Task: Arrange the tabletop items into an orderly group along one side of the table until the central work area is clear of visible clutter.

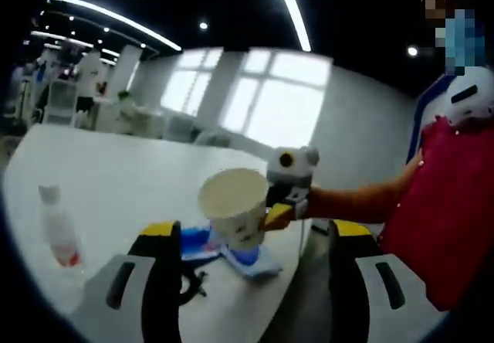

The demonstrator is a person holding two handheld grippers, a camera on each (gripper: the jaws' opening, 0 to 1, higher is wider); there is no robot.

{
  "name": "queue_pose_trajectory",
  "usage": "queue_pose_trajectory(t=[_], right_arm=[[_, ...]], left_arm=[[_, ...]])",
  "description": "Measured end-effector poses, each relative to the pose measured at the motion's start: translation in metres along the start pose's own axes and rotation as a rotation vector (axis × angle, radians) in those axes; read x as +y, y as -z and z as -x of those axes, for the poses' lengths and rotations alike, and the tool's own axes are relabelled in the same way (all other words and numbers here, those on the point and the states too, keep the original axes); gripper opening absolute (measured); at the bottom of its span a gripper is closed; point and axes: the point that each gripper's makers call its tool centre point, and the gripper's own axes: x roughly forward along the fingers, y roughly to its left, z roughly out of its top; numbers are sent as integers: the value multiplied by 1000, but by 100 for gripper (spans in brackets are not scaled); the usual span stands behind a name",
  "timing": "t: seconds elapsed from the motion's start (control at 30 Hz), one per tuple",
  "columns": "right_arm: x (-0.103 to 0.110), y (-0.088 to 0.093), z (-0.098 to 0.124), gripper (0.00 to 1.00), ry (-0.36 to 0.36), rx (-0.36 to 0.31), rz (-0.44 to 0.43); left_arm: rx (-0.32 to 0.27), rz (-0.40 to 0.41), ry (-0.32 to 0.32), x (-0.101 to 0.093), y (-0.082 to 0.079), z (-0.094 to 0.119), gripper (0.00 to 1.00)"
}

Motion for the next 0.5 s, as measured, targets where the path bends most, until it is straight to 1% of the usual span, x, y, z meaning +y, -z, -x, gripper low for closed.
queue_pose_trajectory(t=[0.03,0.1,0.13,0.27,0.4,0.5], right_arm=[[6,-8,-1,39,-22,-31,2],[11,-18,-2,39,-43,-72,8],[17,-24,-3,39,-65,-96,9],[34,-41,-7,39,-120,-155,18],[43,-55,-11,39,-150,-202,14],[45,-58,-13,39,-158,-209,18]], left_arm=[[-20,9,4,0,-6,0,74],[-57,16,18,-3,-17,-1,73],[-74,21,26,-5,-23,-1,73],[-112,27,60,-15,-38,-5,73],[-129,18,95,-26,-46,-11,70],[-139,11,111,-31,-51,-13,67]])
